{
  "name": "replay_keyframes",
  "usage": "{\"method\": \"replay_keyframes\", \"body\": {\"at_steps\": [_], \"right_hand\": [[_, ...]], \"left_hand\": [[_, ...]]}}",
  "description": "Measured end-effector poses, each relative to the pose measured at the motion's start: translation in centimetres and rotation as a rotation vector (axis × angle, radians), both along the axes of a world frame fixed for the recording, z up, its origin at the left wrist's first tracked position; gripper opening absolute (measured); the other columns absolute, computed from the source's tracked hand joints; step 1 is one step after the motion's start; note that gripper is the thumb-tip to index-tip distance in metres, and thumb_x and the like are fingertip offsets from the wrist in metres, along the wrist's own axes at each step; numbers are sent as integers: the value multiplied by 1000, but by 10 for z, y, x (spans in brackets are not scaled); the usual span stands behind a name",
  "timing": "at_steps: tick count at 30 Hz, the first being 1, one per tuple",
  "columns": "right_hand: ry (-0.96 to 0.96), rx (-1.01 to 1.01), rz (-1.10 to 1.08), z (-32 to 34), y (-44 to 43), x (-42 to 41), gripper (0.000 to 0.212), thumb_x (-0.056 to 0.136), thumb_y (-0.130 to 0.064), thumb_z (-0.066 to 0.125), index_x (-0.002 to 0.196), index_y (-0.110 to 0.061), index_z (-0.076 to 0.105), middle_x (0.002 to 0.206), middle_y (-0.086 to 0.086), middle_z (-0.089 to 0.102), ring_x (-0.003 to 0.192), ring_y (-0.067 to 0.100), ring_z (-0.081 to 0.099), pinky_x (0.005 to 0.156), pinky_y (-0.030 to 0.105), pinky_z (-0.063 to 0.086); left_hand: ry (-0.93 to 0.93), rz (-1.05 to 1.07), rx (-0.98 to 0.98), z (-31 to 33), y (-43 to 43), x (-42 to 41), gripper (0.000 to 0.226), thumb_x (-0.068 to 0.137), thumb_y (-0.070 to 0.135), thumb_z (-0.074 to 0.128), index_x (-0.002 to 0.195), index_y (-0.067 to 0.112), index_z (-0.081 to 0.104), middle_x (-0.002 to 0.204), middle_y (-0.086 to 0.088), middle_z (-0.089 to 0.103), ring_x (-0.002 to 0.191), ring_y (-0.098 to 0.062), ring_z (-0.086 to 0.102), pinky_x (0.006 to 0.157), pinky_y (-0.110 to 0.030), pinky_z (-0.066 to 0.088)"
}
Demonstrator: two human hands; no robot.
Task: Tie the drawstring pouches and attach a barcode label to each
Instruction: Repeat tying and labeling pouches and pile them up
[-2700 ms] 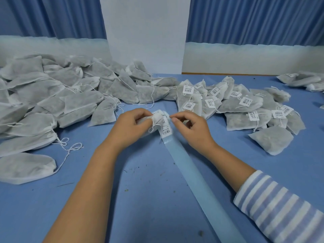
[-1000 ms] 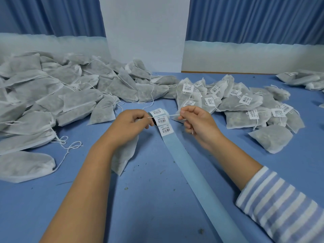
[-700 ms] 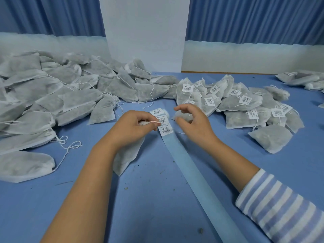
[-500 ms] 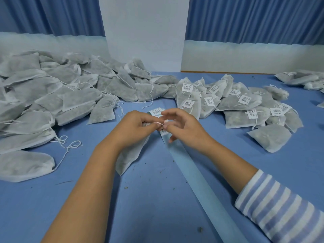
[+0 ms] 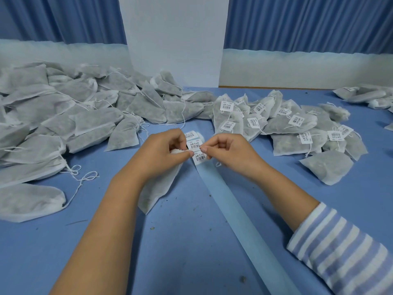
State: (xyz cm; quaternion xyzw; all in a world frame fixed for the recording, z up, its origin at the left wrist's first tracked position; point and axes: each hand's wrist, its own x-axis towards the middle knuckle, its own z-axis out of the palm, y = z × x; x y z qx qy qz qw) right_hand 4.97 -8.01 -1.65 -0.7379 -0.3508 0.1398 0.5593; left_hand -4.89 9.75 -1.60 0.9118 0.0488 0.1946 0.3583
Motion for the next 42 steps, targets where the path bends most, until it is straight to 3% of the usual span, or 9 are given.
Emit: {"method": "replay_keyframes", "body": {"at_steps": [4,12,17,23,27,31,33,37,42], "right_hand": [[-25,40,-11,-2,2,-1,4,90,-9,68,86,-9,70,66,-4,64,58,1,54,53,13,42],[-46,88,11,-7,4,-3,6,91,-6,66,86,-10,68,67,-6,63,59,-2,55,56,10,43],[-44,127,-17,-7,4,-4,9,91,-7,66,85,-14,68,60,-14,62,55,-3,54,53,11,43],[-51,217,-91,-3,1,-2,5,87,-5,70,87,-10,72,62,-11,63,59,1,55,53,9,41],[-31,257,-130,-6,2,-1,8,86,-4,70,85,-11,72,68,1,70,64,8,59,57,16,44],[-242,163,-129,-15,4,-2,15,87,-7,70,89,-21,74,70,5,65,61,9,49,62,20,42],[-394,54,-114,-17,3,-2,11,89,-10,69,93,-17,76,72,-5,64,61,3,50,64,14,40],[-610,-68,-35,-16,0,-4,9,91,-14,66,89,-14,75,70,-15,53,65,1,50,64,12,35],[-805,-7,-118,-10,-4,-4,8,90,-17,66,89,-19,74,76,-10,54,65,-4,46,62,19,38]], "left_hand": [[3,-20,63,-1,-3,0,25,82,23,79,71,20,56,61,16,57,61,2,53,61,-11,38],[53,-53,110,0,-8,0,28,84,22,76,65,20,56,64,9,55,59,0,48,60,-11,37],[92,-82,-123,0,-11,2,22,87,22,74,73,12,61,60,8,57,53,-7,49,55,-20,41],[118,-173,-330,5,-17,0,18,92,27,68,76,27,77,72,17,71,59,7,56,59,-4,38],[44,-238,-615,6,-20,0,10,87,29,72,87,27,81,98,4,77,100,-4,69,82,-10,49],[-37,-179,-742,5,-21,4,12,87,21,72,93,26,81,105,6,76,109,-3,67,90,-10,48],[-57,-119,-708,5,-18,5,14,88,19,72,96,27,80,105,10,76,106,1,67,89,-9,48],[-35,-9,-292,4,-12,2,18,92,18,69,105,27,77,98,21,73,78,20,59,72,0,39],[157,-118,-222,10,-13,-6,15,93,27,67,86,31,80,58,9,61,52,1,44,54,-10,33]]}}
